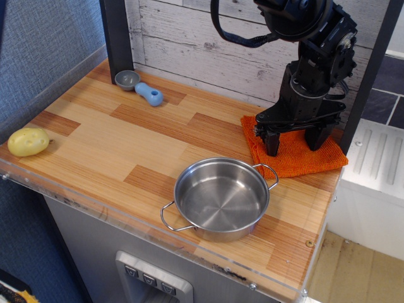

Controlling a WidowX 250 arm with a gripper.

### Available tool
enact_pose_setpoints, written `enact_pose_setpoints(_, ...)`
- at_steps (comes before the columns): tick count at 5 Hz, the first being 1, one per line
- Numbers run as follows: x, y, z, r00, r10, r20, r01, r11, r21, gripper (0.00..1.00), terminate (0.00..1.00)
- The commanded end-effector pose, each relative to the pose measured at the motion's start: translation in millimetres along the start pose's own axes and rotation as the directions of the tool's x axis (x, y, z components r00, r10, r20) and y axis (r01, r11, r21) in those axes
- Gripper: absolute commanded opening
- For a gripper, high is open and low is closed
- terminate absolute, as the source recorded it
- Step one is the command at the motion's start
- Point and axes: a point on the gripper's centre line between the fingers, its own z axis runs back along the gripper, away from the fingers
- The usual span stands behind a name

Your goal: Slide towel to middle back of the table

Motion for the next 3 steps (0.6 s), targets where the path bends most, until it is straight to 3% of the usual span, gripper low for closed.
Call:
enact_pose_setpoints(1, 37.0, 41.8, 10.3, 0.991, 0.128, 0.039, -0.129, 0.992, 0.012, 1.0, 0.0)
enact_pose_setpoints(3, 69.5, 66.2, 13.6, 0.975, 0.213, 0.055, -0.214, 0.977, 0.014, 1.0, 0.0)
